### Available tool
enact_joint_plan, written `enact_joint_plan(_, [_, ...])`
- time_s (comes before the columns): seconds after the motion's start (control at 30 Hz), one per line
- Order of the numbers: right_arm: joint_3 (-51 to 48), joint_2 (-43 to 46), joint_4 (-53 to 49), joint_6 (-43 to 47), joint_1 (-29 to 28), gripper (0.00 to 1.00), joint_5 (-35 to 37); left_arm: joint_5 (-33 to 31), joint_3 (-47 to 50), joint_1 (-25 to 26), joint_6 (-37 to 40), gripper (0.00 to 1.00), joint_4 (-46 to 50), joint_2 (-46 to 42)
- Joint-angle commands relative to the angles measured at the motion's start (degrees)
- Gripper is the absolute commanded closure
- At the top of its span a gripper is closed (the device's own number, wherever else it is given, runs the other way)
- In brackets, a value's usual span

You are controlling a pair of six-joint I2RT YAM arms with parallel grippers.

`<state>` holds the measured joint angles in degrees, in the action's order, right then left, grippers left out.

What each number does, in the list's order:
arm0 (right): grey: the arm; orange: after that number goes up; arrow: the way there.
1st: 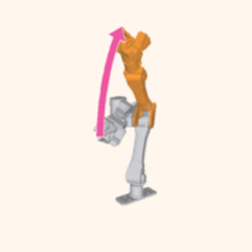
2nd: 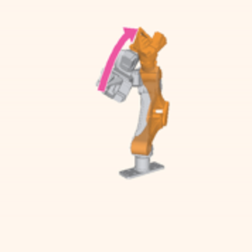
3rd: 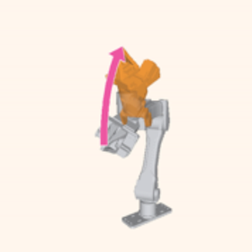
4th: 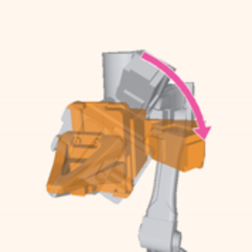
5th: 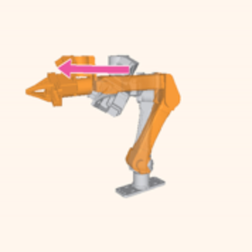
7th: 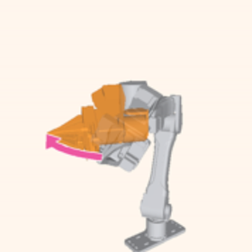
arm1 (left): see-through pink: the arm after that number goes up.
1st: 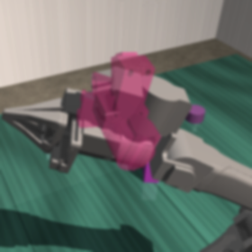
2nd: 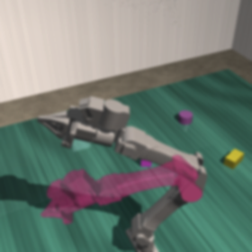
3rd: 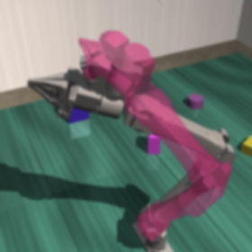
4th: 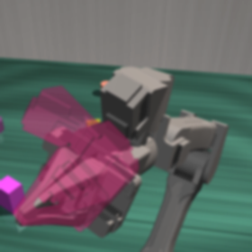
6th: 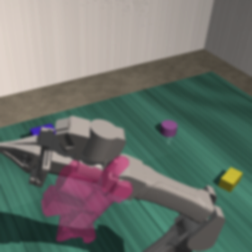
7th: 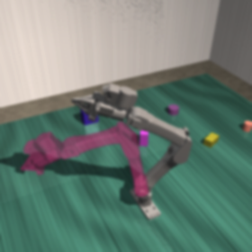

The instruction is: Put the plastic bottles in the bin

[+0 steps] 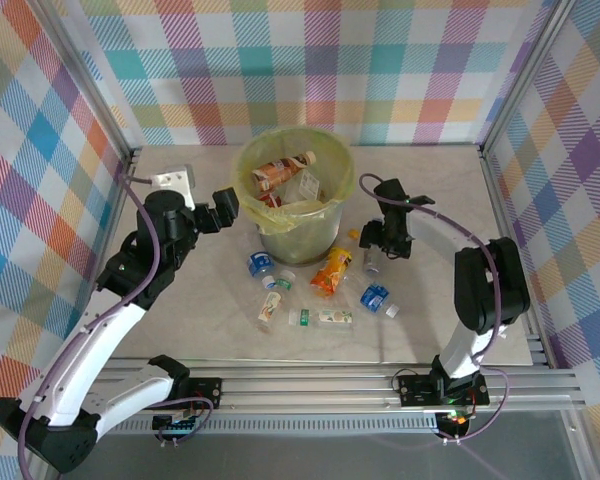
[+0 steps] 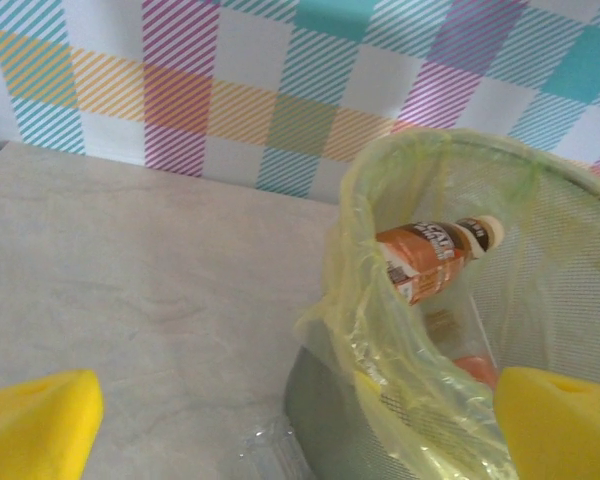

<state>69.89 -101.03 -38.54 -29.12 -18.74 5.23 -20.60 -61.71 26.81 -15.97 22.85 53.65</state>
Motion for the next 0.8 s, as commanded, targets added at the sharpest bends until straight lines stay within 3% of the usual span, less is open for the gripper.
enact_joint_plan(0.0, [1.8,-1.7,0.4,0.7,0.5,0.28,-1.1,-2.8,2.0,0.0,-2.8,0.0,-2.7,-1.5])
enact_joint_plan(0.57, [2.0,-7.1,1.8,1.3,4.0,0.39,-2.2,-6.4,6.9,0.0,-5.7,0.0,-4.2,-3.1])
enact_joint_plan(0.77, [2.1,-8.5,1.8,1.5,4.5,0.38,-2.3,-7.9,7.5,-0.2,-6.0,0.0,-4.0,-3.6])
